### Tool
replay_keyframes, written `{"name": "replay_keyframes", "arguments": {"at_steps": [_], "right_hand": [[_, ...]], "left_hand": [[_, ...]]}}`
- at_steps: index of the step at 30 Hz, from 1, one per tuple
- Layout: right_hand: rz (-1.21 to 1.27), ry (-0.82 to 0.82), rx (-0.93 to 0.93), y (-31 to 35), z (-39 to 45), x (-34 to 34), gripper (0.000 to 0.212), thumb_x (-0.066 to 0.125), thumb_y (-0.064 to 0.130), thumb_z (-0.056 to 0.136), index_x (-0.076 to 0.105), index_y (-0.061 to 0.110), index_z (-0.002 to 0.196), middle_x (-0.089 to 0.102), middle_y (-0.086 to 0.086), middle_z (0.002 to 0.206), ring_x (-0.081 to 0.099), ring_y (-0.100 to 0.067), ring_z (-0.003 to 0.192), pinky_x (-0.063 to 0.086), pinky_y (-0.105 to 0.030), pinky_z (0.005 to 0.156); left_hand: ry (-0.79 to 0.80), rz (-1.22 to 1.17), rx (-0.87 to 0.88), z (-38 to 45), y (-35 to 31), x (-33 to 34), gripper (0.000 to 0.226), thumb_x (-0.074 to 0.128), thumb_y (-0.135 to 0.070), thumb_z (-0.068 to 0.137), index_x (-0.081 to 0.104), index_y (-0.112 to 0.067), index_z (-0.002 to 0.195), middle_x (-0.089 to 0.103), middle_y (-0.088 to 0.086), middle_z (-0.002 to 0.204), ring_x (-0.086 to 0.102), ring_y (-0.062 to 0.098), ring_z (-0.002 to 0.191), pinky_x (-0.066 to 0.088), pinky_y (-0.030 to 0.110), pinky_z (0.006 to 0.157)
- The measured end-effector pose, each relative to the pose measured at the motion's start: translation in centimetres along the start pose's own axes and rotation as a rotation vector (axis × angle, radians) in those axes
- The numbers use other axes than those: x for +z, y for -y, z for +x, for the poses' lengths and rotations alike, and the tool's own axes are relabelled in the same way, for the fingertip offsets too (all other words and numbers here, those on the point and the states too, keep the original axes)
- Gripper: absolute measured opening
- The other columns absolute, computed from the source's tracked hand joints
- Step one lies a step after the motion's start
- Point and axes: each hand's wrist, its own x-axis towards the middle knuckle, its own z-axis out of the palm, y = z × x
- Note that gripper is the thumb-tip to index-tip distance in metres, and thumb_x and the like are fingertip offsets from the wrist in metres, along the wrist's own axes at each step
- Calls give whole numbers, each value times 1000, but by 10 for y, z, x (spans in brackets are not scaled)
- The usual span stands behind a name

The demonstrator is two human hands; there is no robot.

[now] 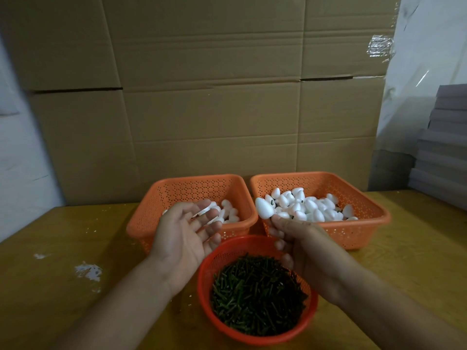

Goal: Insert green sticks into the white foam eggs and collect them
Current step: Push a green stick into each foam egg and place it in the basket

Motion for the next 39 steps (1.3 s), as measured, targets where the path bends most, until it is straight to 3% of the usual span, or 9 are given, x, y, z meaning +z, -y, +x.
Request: {"name": "replay_keyframes", "arguments": {"at_steps": [9, 13, 18, 23, 26, 32, 35, 39], "right_hand": [[-79, -4, -92, 9, 5, -10, 12, 60, 25, 96, 68, 18, 89, 63, 4, 72, 54, -5, 56, 41, -18, 44], [-200, -127, -134, 25, 11, -24, 22, 52, 30, 101, 64, 19, 85, 64, 1, 72, 56, -8, 57, 42, -23, 49], [-191, -313, -101, 40, 31, -42, 21, 52, 25, 100, 61, 16, 84, 60, 3, 59, 54, -9, 46, 37, -21, 40], [-124, -351, -66, 50, 48, -48, 23, 47, 21, 100, 63, 13, 85, 58, 2, 58, 52, -11, 46, 37, -23, 43], [-77, -360, -103, 54, 50, -45, 29, 42, 22, 102, 65, 8, 96, 62, -1, 64, 54, -12, 49, 40, -24, 44], [-261, -160, -89, 46, 34, -19, 17, 57, 16, 97, 70, 8, 104, 71, -4, 74, 64, -14, 60, 47, -24, 47], [-421, -29, -103, 35, 27, 0, 15, 56, 18, 99, 68, 12, 105, 74, -1, 79, 67, -10, 62, 52, -22, 51], [-798, 276, -156, 23, 26, 12, 11, 63, 22, 97, 69, 23, 106, 73, 6, 93, 67, -4, 78, 55, -20, 68]], "left_hand": [[-4, 41, -20, 2, 0, -2, 42, 61, -25, 69, 66, -10, 108, 71, 6, 86, 64, 15, 63, 51, 27, 51], [-18, 35, -11, 2, -3, -1, 41, 60, -24, 69, 67, -10, 107, 71, 5, 83, 62, 14, 61, 50, 27, 51], [-37, 29, -9, 1, -5, -1, 42, 59, -23, 68, 65, -11, 108, 69, 4, 83, 59, 14, 60, 47, 26, 50], [-42, 34, -14, 1, -6, -1, 44, 59, -23, 68, 64, -12, 110, 69, 4, 83, 59, 14, 60, 47, 26, 50], [-47, 26, -15, 1, -8, -2, 43, 59, -22, 68, 65, -11, 110, 69, 4, 84, 60, 14, 60, 47, 26, 49], [-45, 21, -2, 3, -15, -2, 40, 58, -21, 68, 65, -11, 106, 68, 5, 84, 59, 14, 60, 47, 25, 48], [-64, 39, 27, 5, -20, -5, 28, 54, -19, 81, 65, -12, 105, 67, 4, 85, 60, 13, 59, 47, 24, 47], [-124, 291, 184, 18, -35, -13, 17, 51, -12, 93, 66, -16, 100, 68, 1, 82, 60, 11, 58, 45, 23, 47]]}}
